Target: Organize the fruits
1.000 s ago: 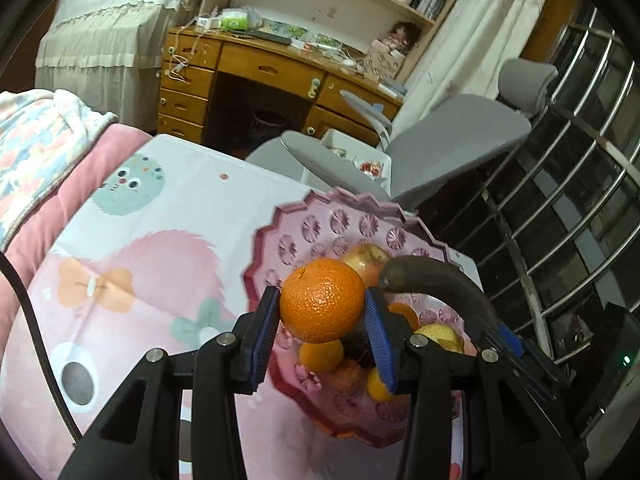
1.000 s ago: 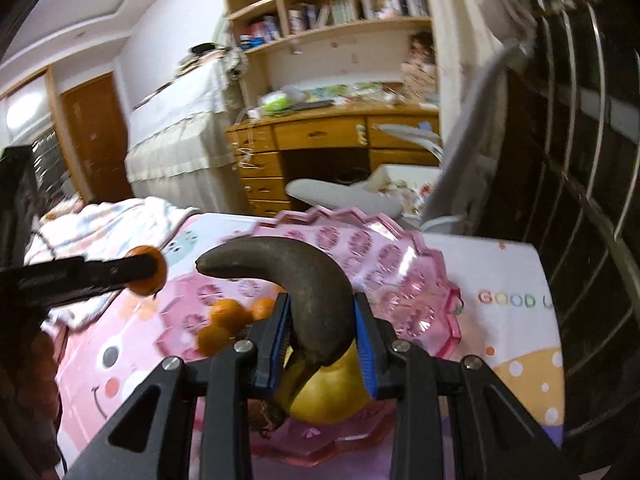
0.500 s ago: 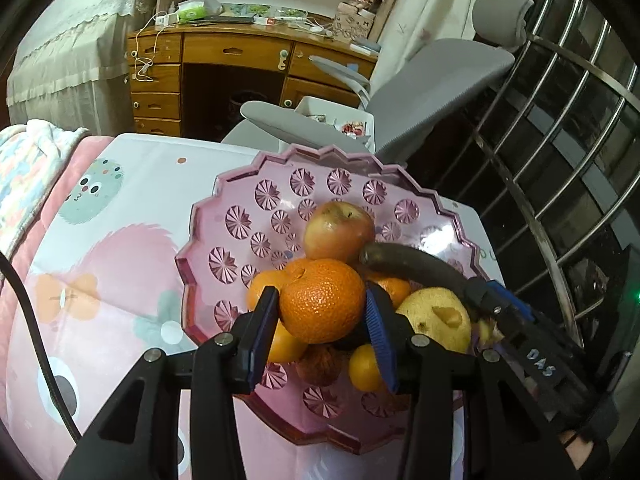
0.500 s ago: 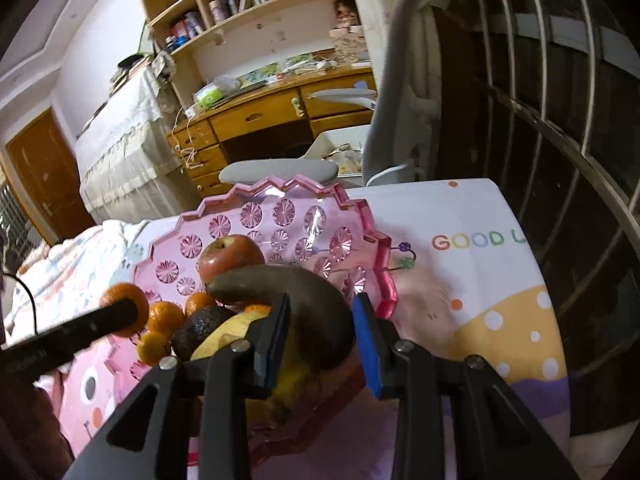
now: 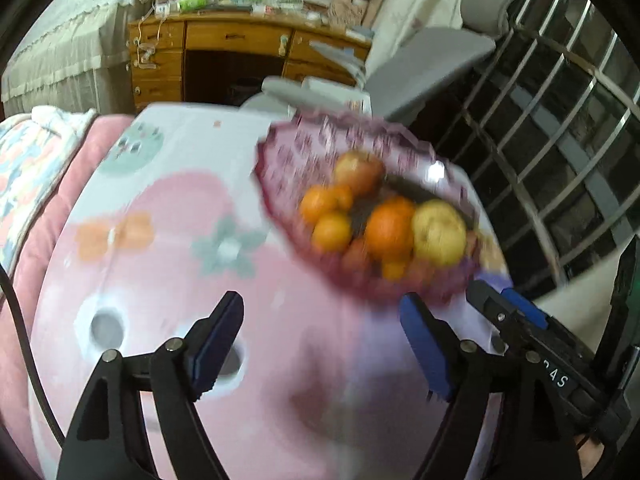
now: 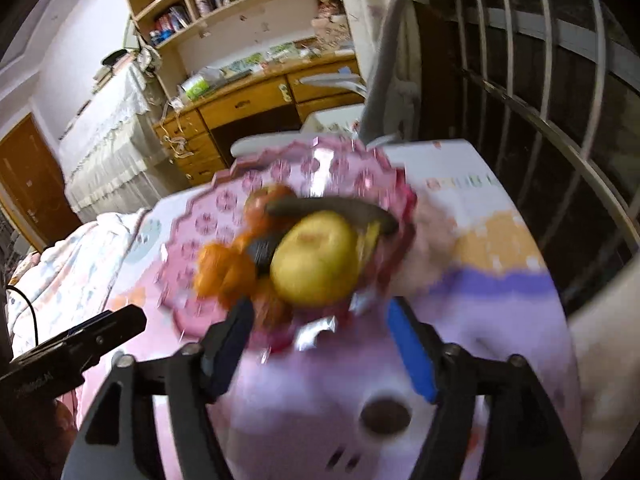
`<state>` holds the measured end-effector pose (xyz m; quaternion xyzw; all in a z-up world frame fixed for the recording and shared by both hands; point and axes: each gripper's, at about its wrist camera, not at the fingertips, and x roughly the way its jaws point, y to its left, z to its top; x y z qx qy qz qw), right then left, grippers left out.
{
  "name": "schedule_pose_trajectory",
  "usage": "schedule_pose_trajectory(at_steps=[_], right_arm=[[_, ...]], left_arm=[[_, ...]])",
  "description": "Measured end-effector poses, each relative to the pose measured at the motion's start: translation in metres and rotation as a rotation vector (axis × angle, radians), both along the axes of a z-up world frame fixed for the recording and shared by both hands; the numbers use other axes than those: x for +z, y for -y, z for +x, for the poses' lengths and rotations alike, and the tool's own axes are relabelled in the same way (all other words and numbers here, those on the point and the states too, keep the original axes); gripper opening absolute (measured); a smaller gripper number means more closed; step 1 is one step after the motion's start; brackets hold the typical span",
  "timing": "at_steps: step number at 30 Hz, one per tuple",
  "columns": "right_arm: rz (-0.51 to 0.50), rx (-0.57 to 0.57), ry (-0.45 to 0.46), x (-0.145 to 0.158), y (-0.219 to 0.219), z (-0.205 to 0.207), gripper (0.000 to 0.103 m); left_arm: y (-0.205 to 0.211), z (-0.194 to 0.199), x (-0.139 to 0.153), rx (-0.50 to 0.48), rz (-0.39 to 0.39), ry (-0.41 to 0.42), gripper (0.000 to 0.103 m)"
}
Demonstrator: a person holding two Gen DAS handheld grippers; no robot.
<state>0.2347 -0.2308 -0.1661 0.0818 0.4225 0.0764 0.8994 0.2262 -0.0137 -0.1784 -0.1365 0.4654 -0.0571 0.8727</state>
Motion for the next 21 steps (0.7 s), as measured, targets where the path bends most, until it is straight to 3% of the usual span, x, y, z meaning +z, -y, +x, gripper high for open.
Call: schedule_pose_trajectory(at_steps=[6, 9, 14, 17, 21], right_arm=[[0.013, -0.042, -0.099, -0.016, -0.031, -0.075, 0.074], [0.002, -0.034, -0.16, -0.025, -0.047, -0.111, 0.074], [-0.008, 0.01, -0.339, -0.032, -0.068, -0.159, 0.074], [-0.01, 0.035, -0.404, -0.017, -0.072, -0.182, 0.074], [-0.054, 0.068, -0.407, 0.023, -0.069, -0.205, 0.077]], left_arm=[[-0.021, -0.077, -0.018, -0.058, 0.059, -0.12, 0.079], [-0.03, -0.106, -0.027, -0.03, 0.1, -0.191, 0.079], [-0.048, -0.156, -0.028, 0.003, 0.038, -0.324, 0.08], [-0.054, -0.175, -0.016, 0.016, 0.039, -0.371, 0.08], [-0.049, -0.188, 0.02, -0.006, 0.096, -0.369, 0.08]])
